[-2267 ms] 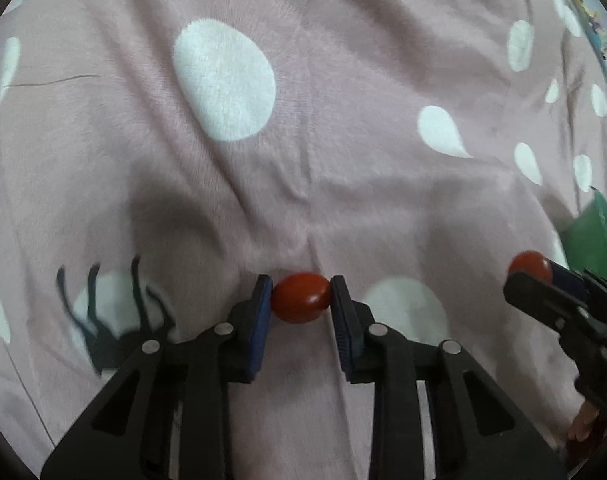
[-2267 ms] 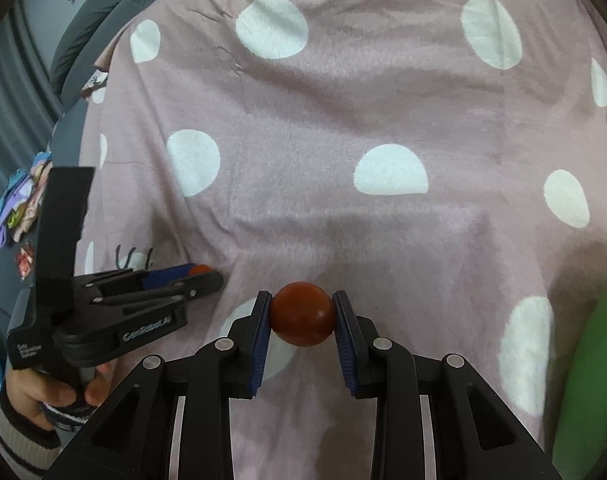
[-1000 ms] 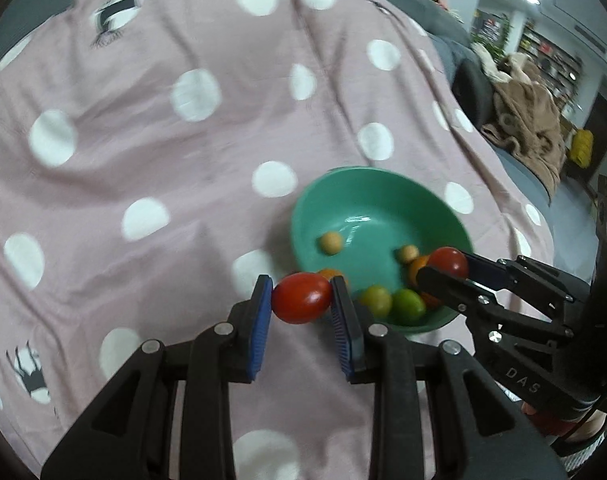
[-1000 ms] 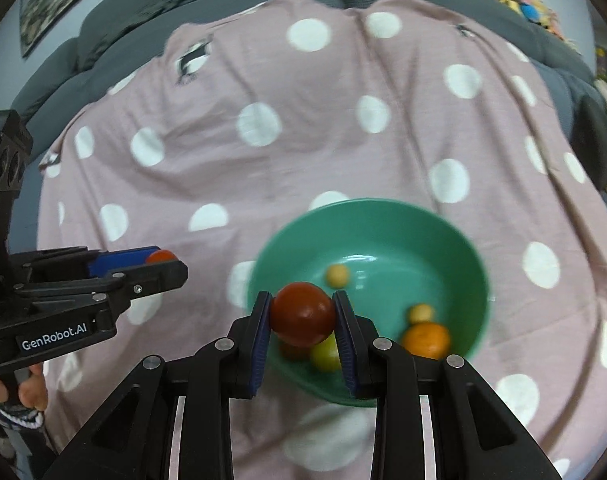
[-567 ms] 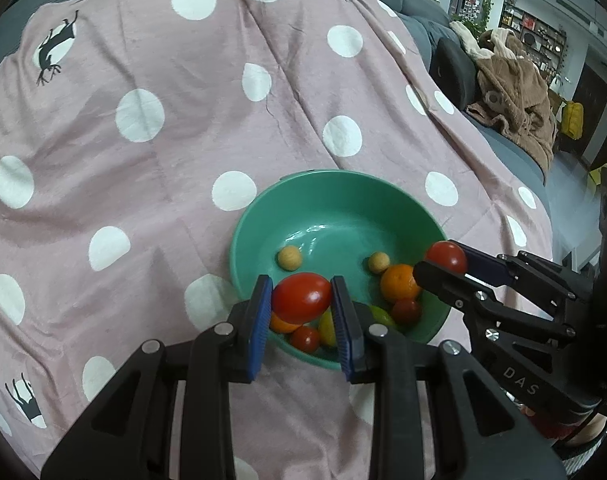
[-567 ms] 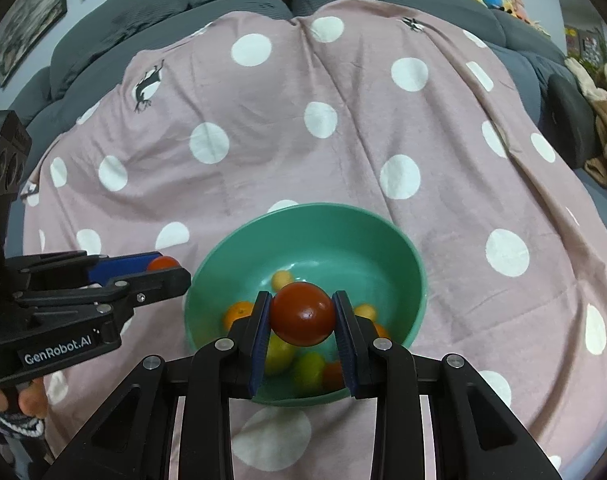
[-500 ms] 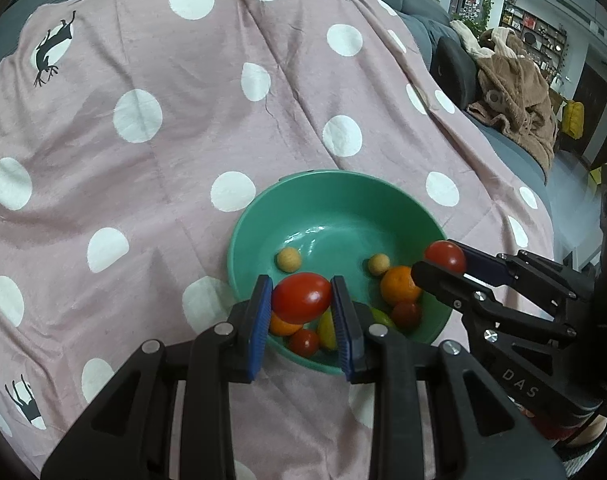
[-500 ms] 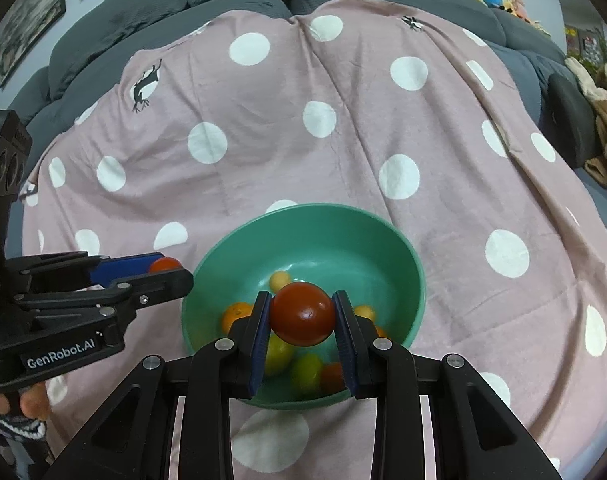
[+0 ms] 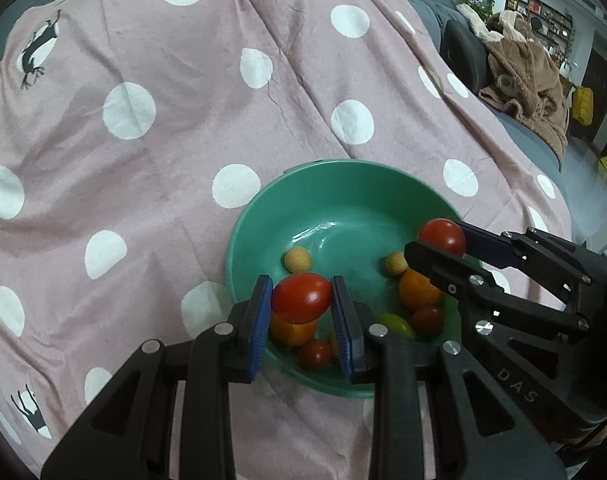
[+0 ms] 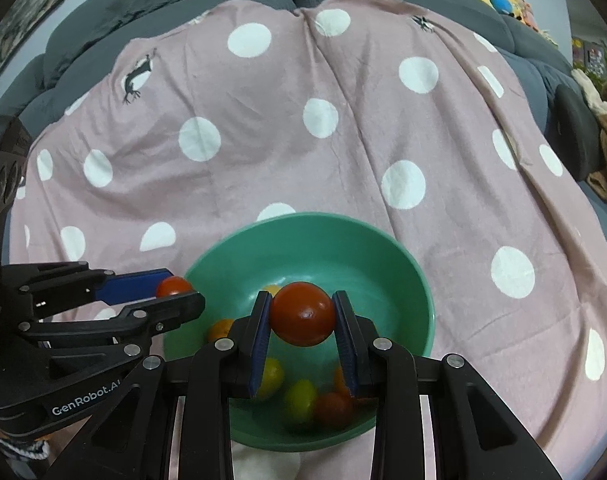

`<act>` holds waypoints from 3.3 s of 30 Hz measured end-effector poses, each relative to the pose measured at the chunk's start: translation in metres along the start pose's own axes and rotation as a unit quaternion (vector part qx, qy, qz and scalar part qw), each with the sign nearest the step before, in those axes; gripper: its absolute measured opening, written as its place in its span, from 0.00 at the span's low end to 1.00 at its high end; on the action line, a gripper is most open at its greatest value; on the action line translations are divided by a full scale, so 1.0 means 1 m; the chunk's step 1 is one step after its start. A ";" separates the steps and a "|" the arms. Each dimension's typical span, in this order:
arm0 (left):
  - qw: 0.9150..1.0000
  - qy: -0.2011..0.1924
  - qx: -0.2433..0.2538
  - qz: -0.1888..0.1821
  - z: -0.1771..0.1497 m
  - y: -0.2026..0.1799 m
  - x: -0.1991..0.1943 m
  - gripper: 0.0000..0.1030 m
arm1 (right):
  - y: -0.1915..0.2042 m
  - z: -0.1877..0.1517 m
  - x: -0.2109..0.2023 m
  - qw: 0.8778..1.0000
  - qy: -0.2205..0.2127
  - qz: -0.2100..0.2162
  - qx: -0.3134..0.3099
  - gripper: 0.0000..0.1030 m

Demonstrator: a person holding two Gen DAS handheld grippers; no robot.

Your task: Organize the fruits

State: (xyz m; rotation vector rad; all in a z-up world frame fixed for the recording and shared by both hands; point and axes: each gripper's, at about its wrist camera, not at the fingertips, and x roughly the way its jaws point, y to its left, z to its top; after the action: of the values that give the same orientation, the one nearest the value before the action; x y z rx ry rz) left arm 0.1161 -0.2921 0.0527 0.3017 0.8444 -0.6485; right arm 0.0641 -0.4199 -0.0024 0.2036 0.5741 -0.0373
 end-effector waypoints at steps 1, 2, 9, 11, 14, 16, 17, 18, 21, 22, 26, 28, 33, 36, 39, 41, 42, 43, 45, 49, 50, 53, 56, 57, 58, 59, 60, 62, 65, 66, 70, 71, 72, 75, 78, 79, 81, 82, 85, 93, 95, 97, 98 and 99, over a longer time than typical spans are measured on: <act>1.000 0.002 0.001 -0.001 0.001 0.000 0.002 0.28 | -0.002 -0.001 0.002 1.000 0.004 -0.001 0.003 0.32; 1.000 0.004 0.002 -0.002 0.001 0.000 0.005 0.28 | -0.003 -0.001 0.004 1.000 0.006 -0.004 0.004 0.32; 1.000 0.023 0.012 0.002 0.003 -0.003 0.021 0.28 | -0.010 -0.003 0.012 1.000 0.016 -0.015 0.010 0.32; 0.999 0.030 0.013 0.003 0.004 -0.003 0.024 0.28 | -0.010 -0.004 0.014 1.000 0.019 -0.017 0.009 0.32; 0.999 0.039 0.015 0.003 0.003 -0.002 0.030 0.28 | -0.009 -0.004 0.017 0.999 0.024 -0.021 0.007 0.32; 0.999 0.045 0.016 0.004 0.003 -0.002 0.033 0.28 | -0.009 -0.005 0.020 0.999 0.030 -0.028 0.004 0.32; 0.999 0.048 0.016 0.004 0.002 -0.001 0.036 0.28 | -0.009 -0.005 0.021 0.999 0.032 -0.031 0.004 0.32; 0.999 0.050 0.017 0.005 0.001 -0.002 0.037 0.28 | -0.009 -0.005 0.023 0.999 0.035 -0.034 0.003 0.32; 0.998 0.055 0.021 0.007 0.001 -0.001 0.040 0.28 | -0.010 -0.006 0.025 0.999 0.040 -0.037 0.002 0.32; 0.998 0.057 0.023 0.007 0.001 -0.001 0.041 0.28 | -0.010 -0.006 0.025 0.998 0.041 -0.038 0.002 0.32; 0.998 0.063 0.026 0.010 0.002 0.000 0.045 0.28 | -0.009 -0.006 0.027 0.998 0.046 -0.041 0.000 0.32; 0.997 0.068 0.027 0.012 0.002 0.002 0.048 0.28 | -0.008 -0.006 0.029 0.998 0.049 -0.044 -0.001 0.32; 0.997 0.075 0.032 0.015 0.002 0.003 0.052 0.29 | -0.009 -0.006 0.032 0.997 0.056 -0.053 -0.002 0.32; 0.996 0.079 0.036 0.016 0.003 0.004 0.055 0.29 | -0.009 -0.006 0.033 0.997 0.058 -0.056 -0.003 0.32; 0.996 0.083 0.036 0.018 0.003 0.004 0.057 0.29 | -0.009 -0.007 0.035 0.996 0.061 -0.059 -0.005 0.32; 0.996 0.085 0.037 0.017 0.003 0.004 0.058 0.29 | -0.009 -0.007 0.035 0.996 0.063 -0.061 -0.005 0.32; 0.995 0.085 0.039 0.019 0.003 0.003 0.059 0.29 | -0.009 -0.007 0.036 0.996 0.063 -0.063 -0.005 0.32; 0.995 0.086 0.040 0.020 0.004 0.002 0.059 0.29 | -0.009 -0.007 0.036 0.996 0.064 -0.064 -0.004 0.32; 0.995 0.087 0.039 0.020 0.005 0.002 0.060 0.29 | -0.009 -0.008 0.036 0.996 0.065 -0.065 -0.004 0.32; 0.995 0.091 0.046 0.024 0.007 0.001 0.062 0.29 | -0.009 -0.008 0.037 0.995 0.068 -0.067 -0.006 0.32; 0.994 0.092 0.049 0.025 0.007 0.000 0.062 0.29 | -0.009 -0.009 0.037 0.995 0.068 -0.068 -0.005 0.32; 0.994 0.095 0.056 0.027 0.006 -0.002 0.064 0.29 | -0.009 -0.009 0.038 0.995 0.070 -0.072 -0.006 0.32; 0.993 0.099 0.060 0.030 0.007 -0.003 0.066 0.29 | -0.009 -0.010 0.038 0.995 0.073 -0.074 -0.005 0.32; 0.993 0.099 0.061 0.030 0.007 -0.003 0.066 0.29 | -0.009 -0.010 0.038 0.994 0.074 -0.075 -0.006 0.32; 0.992 0.101 0.063 0.031 0.007 -0.003 0.067 0.29 | -0.009 -0.010 0.038 0.994 0.074 -0.075 -0.005 0.32; 0.992 0.102 0.065 0.032 0.007 -0.004 0.067 0.29 | -0.008 -0.011 0.038 0.994 0.074 -0.075 -0.005 0.32; 0.992 0.103 0.066 0.033 0.007 -0.004 0.068 0.29 | -0.008 -0.011 0.038 0.994 0.075 -0.076 -0.005 0.32; 0.992 0.105 0.069 0.033 0.007 -0.005 0.069 0.29 | -0.008 -0.011 0.037 0.994 0.075 -0.077 -0.005 0.32; 0.991 0.108 0.074 0.035 0.007 -0.006 0.071 0.29 | -0.008 -0.011 0.037 0.994 0.076 -0.079 -0.003 0.32; 0.990 0.110 0.076 0.036 0.007 -0.006 0.072 0.29 | -0.009 -0.011 0.037 0.994 0.077 -0.080 -0.003 0.32; 0.990 0.112 0.078 0.037 0.008 -0.004 0.074 0.29 | -0.008 -0.012 0.037 0.994 0.079 -0.081 -0.004 0.32; 0.990 0.112 0.078 0.038 0.007 -0.005 0.074 0.29 | -0.008 -0.012 0.037 0.994 0.080 -0.081 -0.004 0.32; 0.990 0.113 0.079 0.039 0.007 -0.004 0.075 0.29 | -0.008 -0.012 0.038 0.993 0.081 -0.081 -0.005 0.32; 0.989 0.114 0.080 0.040 0.006 -0.005 0.075 0.29 | -0.009 -0.012 0.039 0.993 0.083 -0.082 -0.006 0.32; 0.990 0.114 0.079 0.039 0.006 -0.004 0.076 0.29 | -0.009 -0.013 0.041 0.993 0.085 -0.087 -0.005 0.32; 0.990 0.114 0.076 0.039 0.006 -0.004 0.075 0.30 | -0.009 -0.013 0.041 0.992 0.087 -0.089 -0.005 0.32; 0.990 0.111 0.073 0.041 0.006 -0.004 0.072 0.40 | -0.008 -0.013 0.041 0.992 0.087 -0.090 -0.003 0.32; 0.991 0.108 0.072 0.039 0.007 -0.003 0.070 0.49 | -0.008 -0.012 0.040 0.992 0.087 -0.091 -0.002 0.33; 0.992 0.099 0.066 0.045 0.010 -0.003 0.056 0.64 | -0.009 -0.011 0.036 0.991 0.087 -0.104 0.000 0.35; 0.997 0.053 0.038 0.047 0.017 -0.001 -0.008 0.89 | -0.013 0.006 -0.008 0.995 0.067 -0.073 0.019 0.35; 0.997 0.043 0.031 0.047 0.019 -0.001 -0.029 0.96 | -0.014 0.012 -0.022 0.996 0.068 -0.049 0.025 0.35; 0.998 0.035 0.024 0.056 0.020 -0.002 -0.046 0.99 | -0.013 0.021 -0.037 0.997 0.074 -0.024 0.026 0.36; 0.997 0.033 0.021 0.060 0.020 -0.002 -0.055 0.99 | -0.012 0.025 -0.044 0.997 0.075 -0.017 0.021 0.36; 0.998 0.031 0.017 0.059 0.020 -0.003 -0.061 0.99 | -0.010 0.031 -0.055 0.997 0.073 -0.013 0.013 0.37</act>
State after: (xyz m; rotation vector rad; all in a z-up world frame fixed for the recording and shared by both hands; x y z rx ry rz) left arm 0.0962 -0.2790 0.1123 0.4015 0.8694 -0.5460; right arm 0.0334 -0.4369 0.0509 0.2258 0.7218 -0.0555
